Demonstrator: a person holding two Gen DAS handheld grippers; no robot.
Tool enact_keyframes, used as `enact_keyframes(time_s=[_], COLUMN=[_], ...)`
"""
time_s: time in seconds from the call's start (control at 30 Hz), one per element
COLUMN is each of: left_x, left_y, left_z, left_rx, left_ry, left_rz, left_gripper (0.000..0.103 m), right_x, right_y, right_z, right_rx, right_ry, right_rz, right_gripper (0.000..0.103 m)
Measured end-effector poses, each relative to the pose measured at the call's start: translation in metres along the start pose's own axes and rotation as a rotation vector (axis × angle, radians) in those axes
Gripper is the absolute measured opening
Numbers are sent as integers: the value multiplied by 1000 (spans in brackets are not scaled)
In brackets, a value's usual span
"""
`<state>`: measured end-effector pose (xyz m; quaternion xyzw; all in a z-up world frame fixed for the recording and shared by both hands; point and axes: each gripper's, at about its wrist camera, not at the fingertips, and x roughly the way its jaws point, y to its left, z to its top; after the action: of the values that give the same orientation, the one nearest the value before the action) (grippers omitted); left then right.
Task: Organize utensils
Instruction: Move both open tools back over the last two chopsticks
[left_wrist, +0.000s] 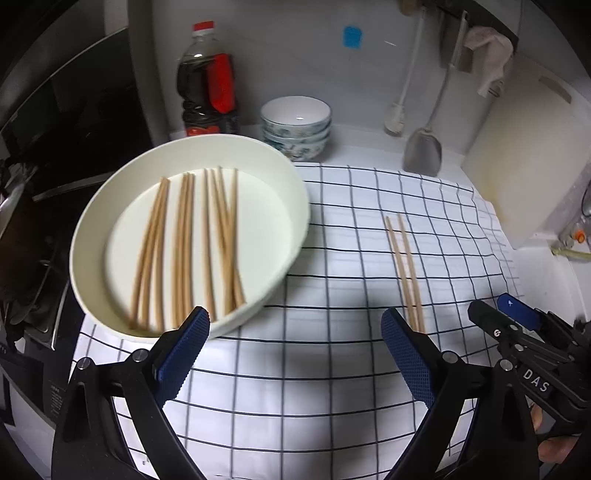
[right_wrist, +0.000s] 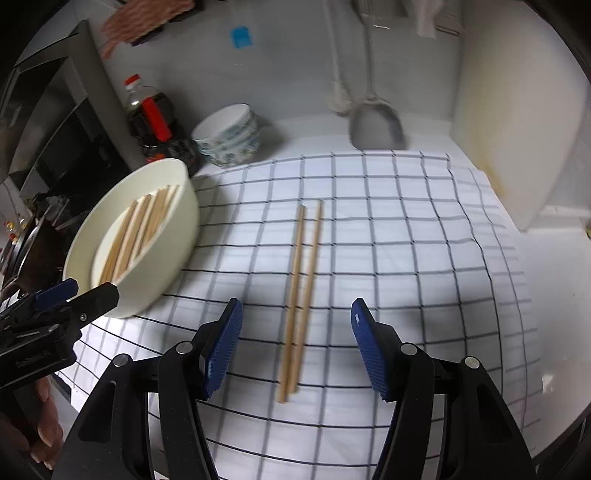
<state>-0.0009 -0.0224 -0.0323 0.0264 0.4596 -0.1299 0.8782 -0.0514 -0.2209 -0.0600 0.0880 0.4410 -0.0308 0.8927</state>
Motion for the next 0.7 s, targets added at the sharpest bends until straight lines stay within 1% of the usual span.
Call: enact_keyframes(time_s=[0.13,0.33,0.7], left_x=[7,22,35], left_y=[-15,-28,-41], left_z=[-4,-14,-16], left_rx=[21,35,52], left_ry=[10,53,54], left_rz=[-15,-40,-9], left_gripper=[92,92,92], right_x=[5,14,42], right_y=[-14,-22,-24], right_z=[-9,-14,-17], right_rx=[18,28,5], right_ry=[14,27,34], right_rz=[-20,-31,-28], right_gripper=[59,59,59])
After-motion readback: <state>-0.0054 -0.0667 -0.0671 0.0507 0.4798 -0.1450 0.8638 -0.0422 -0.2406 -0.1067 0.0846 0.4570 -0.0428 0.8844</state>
